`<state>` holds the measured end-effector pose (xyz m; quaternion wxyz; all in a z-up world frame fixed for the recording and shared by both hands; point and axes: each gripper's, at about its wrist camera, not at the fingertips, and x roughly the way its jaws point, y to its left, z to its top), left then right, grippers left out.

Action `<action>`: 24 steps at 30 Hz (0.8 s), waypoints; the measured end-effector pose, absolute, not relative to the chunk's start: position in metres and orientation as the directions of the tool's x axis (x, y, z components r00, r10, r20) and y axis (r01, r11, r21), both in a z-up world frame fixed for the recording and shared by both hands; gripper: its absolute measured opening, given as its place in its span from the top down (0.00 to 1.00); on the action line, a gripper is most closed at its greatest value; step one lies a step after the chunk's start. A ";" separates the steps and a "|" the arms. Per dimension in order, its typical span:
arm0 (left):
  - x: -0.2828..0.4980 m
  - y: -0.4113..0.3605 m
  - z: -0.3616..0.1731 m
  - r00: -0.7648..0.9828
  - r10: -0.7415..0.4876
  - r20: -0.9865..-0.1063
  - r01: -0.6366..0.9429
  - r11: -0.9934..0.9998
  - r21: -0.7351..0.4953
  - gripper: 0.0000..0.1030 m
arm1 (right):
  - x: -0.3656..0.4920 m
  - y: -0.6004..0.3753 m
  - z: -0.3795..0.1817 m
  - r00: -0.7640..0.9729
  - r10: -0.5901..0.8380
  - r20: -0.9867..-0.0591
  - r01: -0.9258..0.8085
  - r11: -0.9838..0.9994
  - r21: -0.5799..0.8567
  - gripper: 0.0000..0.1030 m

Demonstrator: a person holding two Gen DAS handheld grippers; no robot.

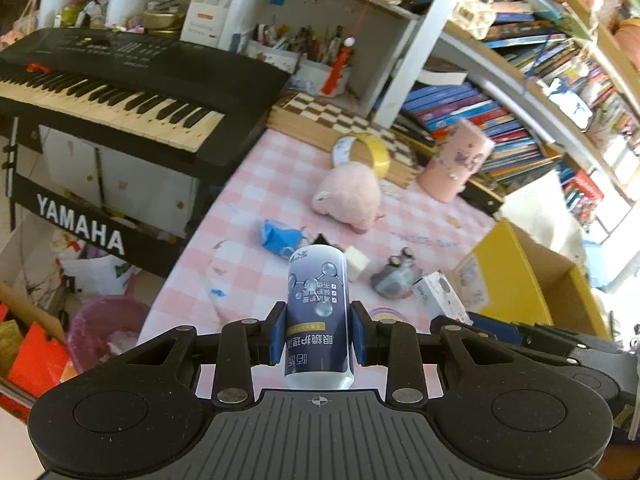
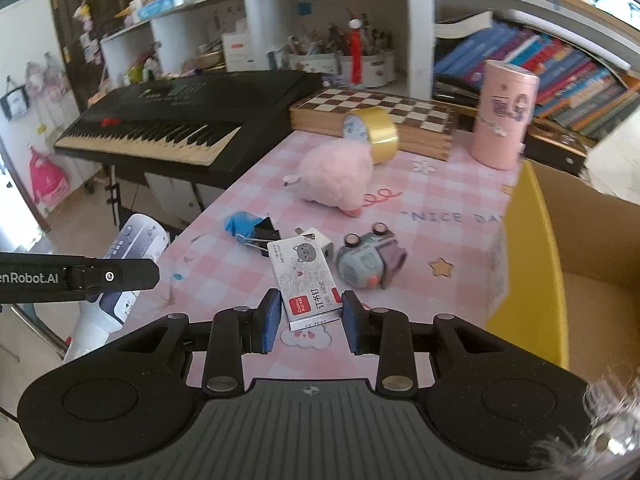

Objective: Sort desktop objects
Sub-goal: 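Carry the bottle and the small box toward the yellow box with both tools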

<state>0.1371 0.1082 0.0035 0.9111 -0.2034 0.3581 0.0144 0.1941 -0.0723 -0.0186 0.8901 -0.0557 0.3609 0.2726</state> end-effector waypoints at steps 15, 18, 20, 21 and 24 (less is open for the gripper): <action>0.077 0.092 0.006 0.739 -0.239 -0.629 -0.050 0.913 -0.405 0.70 | 0.111 -0.101 -0.012 0.637 0.360 -0.681 -0.410 0.907 0.096 0.71; 0.063 0.090 0.006 0.730 -0.262 -0.631 -0.032 0.910 -0.414 0.70 | 0.090 -0.106 -0.015 0.637 0.344 -0.690 -0.383 0.918 0.104 0.71; 0.054 0.088 0.007 0.726 -0.276 -0.630 -0.017 0.909 -0.417 0.70 | 0.077 -0.110 -0.015 0.642 0.330 -0.692 -0.361 0.926 0.107 0.71; 0.050 0.087 0.007 0.725 -0.282 -0.628 -0.008 0.909 -0.418 0.70 | 0.072 -0.112 -0.015 0.645 0.323 -0.693 -0.348 0.931 0.109 0.71; 0.040 0.083 0.009 0.720 -0.304 -0.624 0.022 0.909 -0.417 0.70 | 0.056 -0.118 -0.017 0.652 0.302 -0.695 -0.313 0.943 0.116 0.71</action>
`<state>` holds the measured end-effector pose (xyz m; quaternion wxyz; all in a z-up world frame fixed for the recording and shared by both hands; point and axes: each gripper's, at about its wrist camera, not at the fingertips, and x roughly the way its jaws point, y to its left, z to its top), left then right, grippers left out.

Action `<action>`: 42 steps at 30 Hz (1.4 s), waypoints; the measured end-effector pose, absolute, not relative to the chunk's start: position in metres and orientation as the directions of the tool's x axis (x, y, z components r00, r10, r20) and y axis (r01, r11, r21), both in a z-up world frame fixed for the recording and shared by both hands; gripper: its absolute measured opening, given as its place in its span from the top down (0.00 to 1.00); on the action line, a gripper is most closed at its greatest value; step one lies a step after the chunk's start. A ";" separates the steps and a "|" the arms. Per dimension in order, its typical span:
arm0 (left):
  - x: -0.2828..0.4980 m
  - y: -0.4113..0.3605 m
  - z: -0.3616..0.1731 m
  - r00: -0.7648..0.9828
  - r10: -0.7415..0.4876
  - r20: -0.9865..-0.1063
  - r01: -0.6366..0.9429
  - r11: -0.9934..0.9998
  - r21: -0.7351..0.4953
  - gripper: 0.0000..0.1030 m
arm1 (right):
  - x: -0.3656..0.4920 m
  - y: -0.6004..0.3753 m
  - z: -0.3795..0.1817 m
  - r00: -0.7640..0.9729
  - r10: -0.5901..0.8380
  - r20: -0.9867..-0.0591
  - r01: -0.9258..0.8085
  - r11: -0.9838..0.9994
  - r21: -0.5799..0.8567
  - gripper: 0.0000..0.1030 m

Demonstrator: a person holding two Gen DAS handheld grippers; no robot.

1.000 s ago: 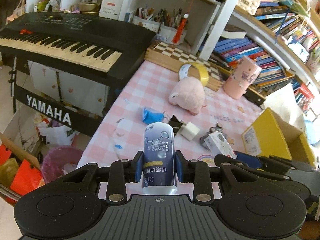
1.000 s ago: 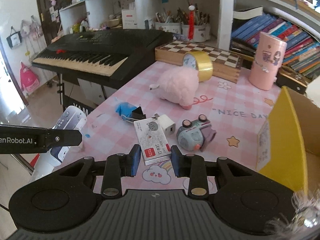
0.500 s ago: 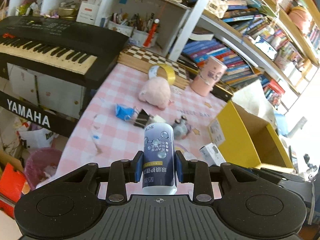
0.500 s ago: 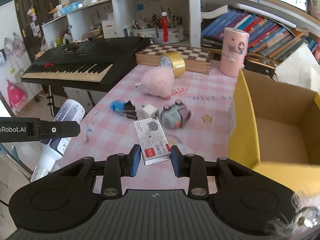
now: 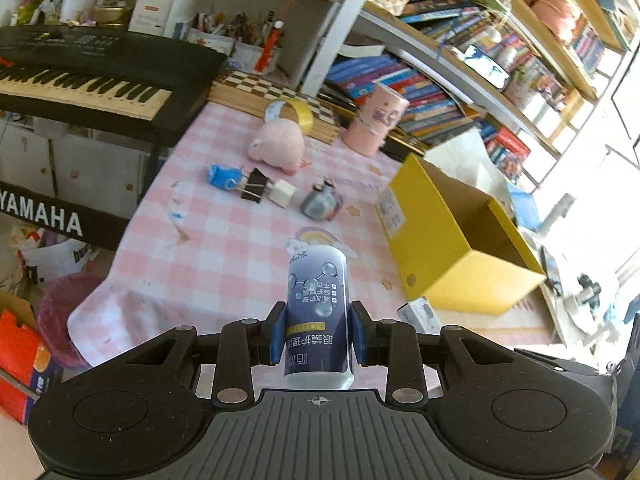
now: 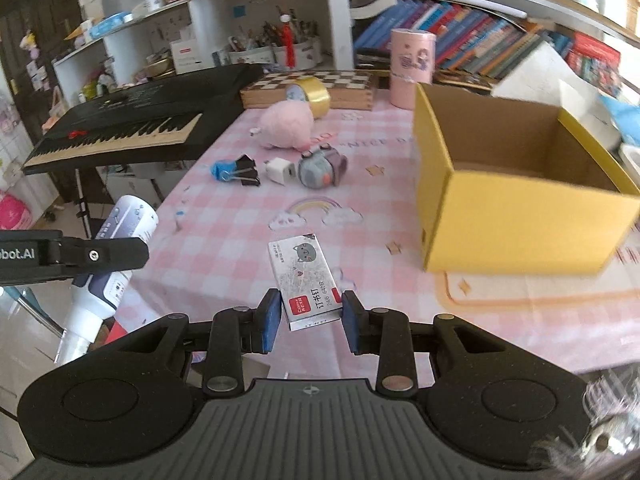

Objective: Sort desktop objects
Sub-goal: 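Carry the bottle and the small box toward the yellow box with both tools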

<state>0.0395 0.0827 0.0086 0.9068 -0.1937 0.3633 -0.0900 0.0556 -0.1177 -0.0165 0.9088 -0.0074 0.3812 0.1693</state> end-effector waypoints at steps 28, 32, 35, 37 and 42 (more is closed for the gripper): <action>0.034 -0.003 0.005 0.539 -0.559 -0.629 0.350 0.829 -0.437 0.70 | -0.032 -0.198 -0.020 0.692 0.045 -0.721 0.063 0.990 0.123 0.71; 0.036 -0.011 0.006 0.529 -0.569 -0.629 0.368 0.822 -0.435 0.70 | -0.035 -0.206 -0.020 0.691 0.026 -0.722 0.090 0.989 0.121 0.71; 0.038 -0.015 0.007 0.528 -0.571 -0.628 0.374 0.821 -0.432 0.70 | -0.036 -0.211 -0.020 0.692 0.018 -0.721 0.101 0.987 0.121 0.71; 0.039 -0.018 0.007 0.525 -0.572 -0.630 0.376 0.820 -0.431 0.70 | -0.036 -0.214 -0.019 0.694 0.014 -0.720 0.106 0.987 0.121 0.71; 0.041 -0.025 0.007 0.519 -0.577 -0.631 0.387 0.817 -0.428 0.70 | -0.034 -0.220 -0.019 0.693 0.010 -0.721 0.113 0.986 0.123 0.71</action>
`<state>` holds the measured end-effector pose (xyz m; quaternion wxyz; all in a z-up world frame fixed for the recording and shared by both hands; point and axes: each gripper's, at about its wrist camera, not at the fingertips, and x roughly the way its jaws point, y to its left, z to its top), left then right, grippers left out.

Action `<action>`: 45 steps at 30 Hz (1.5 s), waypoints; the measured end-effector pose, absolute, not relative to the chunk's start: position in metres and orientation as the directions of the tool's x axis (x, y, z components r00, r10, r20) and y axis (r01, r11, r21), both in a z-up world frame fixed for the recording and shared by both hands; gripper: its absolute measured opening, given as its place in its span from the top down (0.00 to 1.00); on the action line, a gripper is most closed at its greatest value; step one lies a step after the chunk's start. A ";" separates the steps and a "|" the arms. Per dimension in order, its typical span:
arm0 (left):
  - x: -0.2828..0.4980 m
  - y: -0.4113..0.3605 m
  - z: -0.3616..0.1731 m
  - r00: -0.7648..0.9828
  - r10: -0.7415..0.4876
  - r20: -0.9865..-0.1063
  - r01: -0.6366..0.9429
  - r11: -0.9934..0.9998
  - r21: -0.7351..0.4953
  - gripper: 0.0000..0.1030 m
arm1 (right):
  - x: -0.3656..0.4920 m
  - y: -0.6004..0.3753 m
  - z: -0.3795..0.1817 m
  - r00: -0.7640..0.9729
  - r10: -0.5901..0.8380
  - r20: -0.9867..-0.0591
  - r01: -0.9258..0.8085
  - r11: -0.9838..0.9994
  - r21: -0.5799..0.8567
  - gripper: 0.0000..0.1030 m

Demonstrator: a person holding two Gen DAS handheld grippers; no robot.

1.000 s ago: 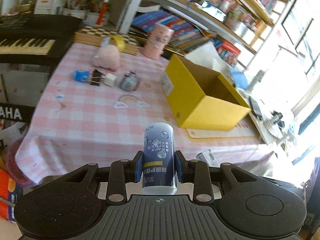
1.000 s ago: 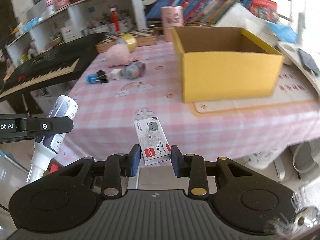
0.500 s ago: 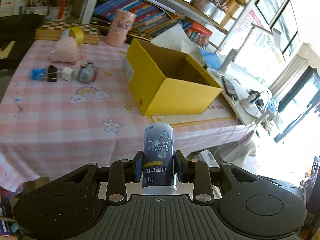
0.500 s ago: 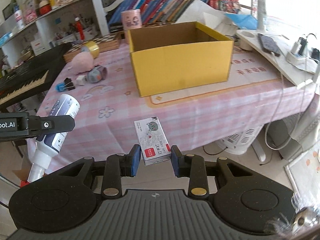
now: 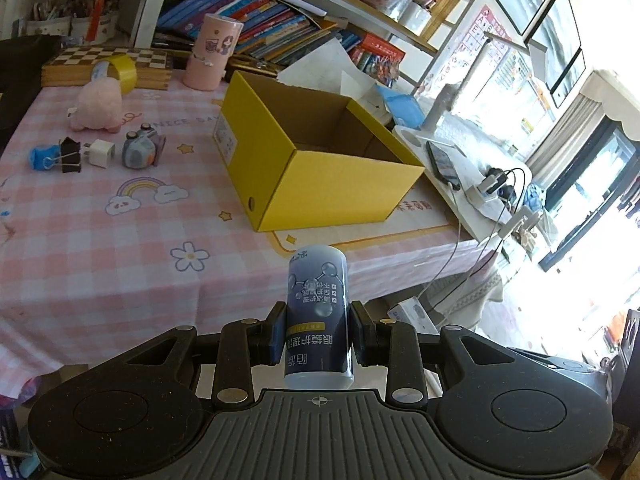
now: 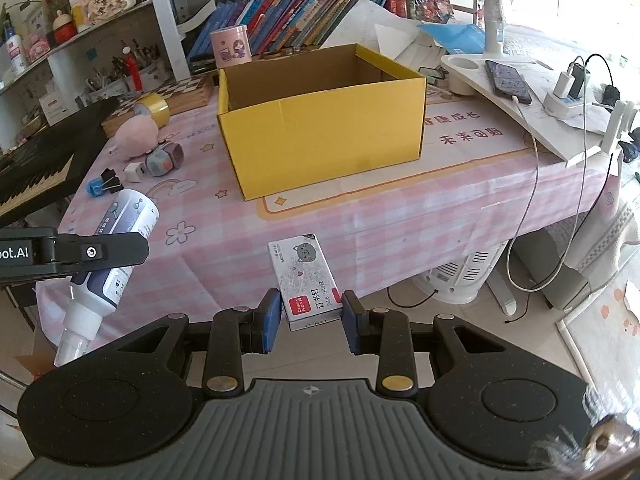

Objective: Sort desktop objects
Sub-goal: 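Carry the bottle and the small box toward the yellow box with both tools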

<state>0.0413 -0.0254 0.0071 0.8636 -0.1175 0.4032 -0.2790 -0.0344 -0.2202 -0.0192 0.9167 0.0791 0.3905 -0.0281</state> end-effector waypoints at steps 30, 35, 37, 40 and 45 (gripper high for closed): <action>0.074 -0.066 0.020 0.551 -0.588 -0.593 0.428 0.808 -0.404 0.70 | 0.012 -0.253 -0.012 0.706 0.024 -0.707 0.089 0.988 0.123 0.71; 0.090 -0.081 0.027 0.559 -0.601 -0.571 0.439 0.799 -0.411 0.70 | 0.028 -0.267 -0.007 0.720 0.038 -0.693 0.078 0.988 0.135 0.71; 0.096 -0.088 0.032 0.569 -0.608 -0.554 0.446 0.794 -0.413 0.70 | 0.037 -0.272 -0.003 0.726 0.042 -0.687 0.068 0.989 0.133 0.71; 0.107 -0.098 0.040 0.588 -0.614 -0.526 0.457 0.789 -0.411 0.70 | 0.052 -0.280 0.006 0.740 0.051 -0.670 0.050 0.990 0.131 0.71; 0.127 -0.113 0.049 0.620 -0.605 -0.499 0.448 0.795 -0.408 0.70 | 0.081 -0.292 0.023 0.768 0.073 -0.636 0.004 0.993 0.119 0.71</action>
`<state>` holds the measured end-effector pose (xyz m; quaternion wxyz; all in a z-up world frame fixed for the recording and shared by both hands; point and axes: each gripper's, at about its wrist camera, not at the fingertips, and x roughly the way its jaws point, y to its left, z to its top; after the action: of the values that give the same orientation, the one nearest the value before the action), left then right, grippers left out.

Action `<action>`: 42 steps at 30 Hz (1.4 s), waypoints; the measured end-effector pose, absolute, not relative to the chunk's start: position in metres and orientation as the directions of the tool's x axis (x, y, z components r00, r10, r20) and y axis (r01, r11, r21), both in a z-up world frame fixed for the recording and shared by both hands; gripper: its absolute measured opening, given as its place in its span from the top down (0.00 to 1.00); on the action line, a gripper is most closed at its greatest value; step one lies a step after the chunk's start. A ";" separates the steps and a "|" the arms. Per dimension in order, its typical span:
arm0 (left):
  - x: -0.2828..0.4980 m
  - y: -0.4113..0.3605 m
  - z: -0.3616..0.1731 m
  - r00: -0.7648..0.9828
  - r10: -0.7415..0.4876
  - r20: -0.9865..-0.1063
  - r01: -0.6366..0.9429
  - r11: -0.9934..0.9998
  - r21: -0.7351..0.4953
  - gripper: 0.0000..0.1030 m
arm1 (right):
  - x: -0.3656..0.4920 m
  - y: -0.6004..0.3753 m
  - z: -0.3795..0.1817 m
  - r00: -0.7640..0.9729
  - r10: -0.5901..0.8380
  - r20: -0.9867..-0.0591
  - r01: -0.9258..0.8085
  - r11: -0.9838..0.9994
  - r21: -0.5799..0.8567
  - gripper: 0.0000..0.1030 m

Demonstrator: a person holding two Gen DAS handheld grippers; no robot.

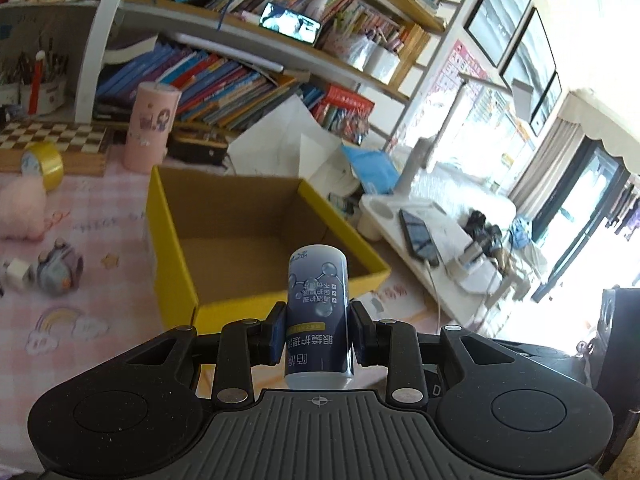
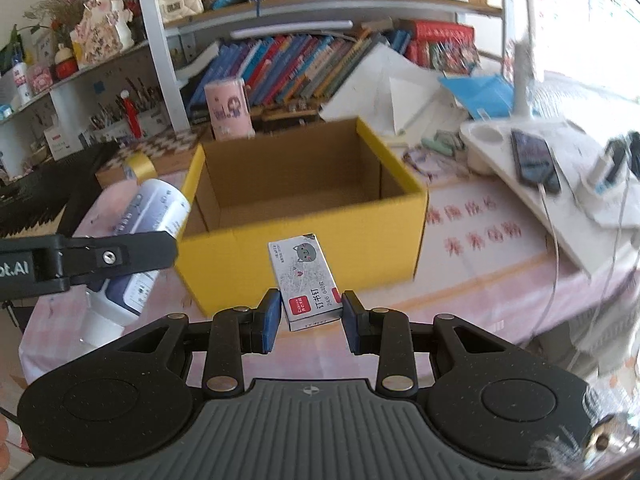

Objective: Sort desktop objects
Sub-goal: 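Carry the bottle and the small box toward the yellow box with both tools, then lower both tools into the yellow box and open them, releasing bottle and box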

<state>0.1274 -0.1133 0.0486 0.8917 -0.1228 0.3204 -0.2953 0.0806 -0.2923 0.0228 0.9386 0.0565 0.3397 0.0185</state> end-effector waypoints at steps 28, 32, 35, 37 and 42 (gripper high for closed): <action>0.286 -0.196 0.001 0.643 -0.329 -0.692 0.166 0.942 -0.293 0.70 | 0.283 -0.327 -0.005 0.660 0.181 -0.729 -0.382 0.917 -0.118 0.71; 0.300 -0.207 -0.010 0.608 -0.300 -0.735 0.160 0.953 -0.257 0.70 | 0.309 -0.316 -0.022 0.607 0.165 -0.777 -0.460 0.870 -0.175 0.70; 0.308 -0.209 -0.016 0.590 -0.277 -0.758 0.133 0.960 -0.247 0.70 | 0.322 -0.308 -0.033 0.594 0.129 -0.794 -0.509 0.824 -0.247 0.70; 0.312 -0.210 -0.017 0.583 -0.269 -0.767 0.122 0.962 -0.244 0.70 | 0.329 -0.304 -0.037 0.588 0.112 -0.801 -0.546 0.785 -0.291 0.70; 0.318 -0.211 -0.020 0.578 -0.246 -0.778 0.097 0.968 -0.233 0.70 | 0.343 -0.301 -0.041 0.562 0.108 -0.820 -0.613 0.720 -0.325 0.70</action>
<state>0.3185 -0.2107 -0.0203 0.8844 -0.0827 0.4490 -0.0970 0.3426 -0.3011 -0.0409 0.8295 -0.3047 0.4146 0.2173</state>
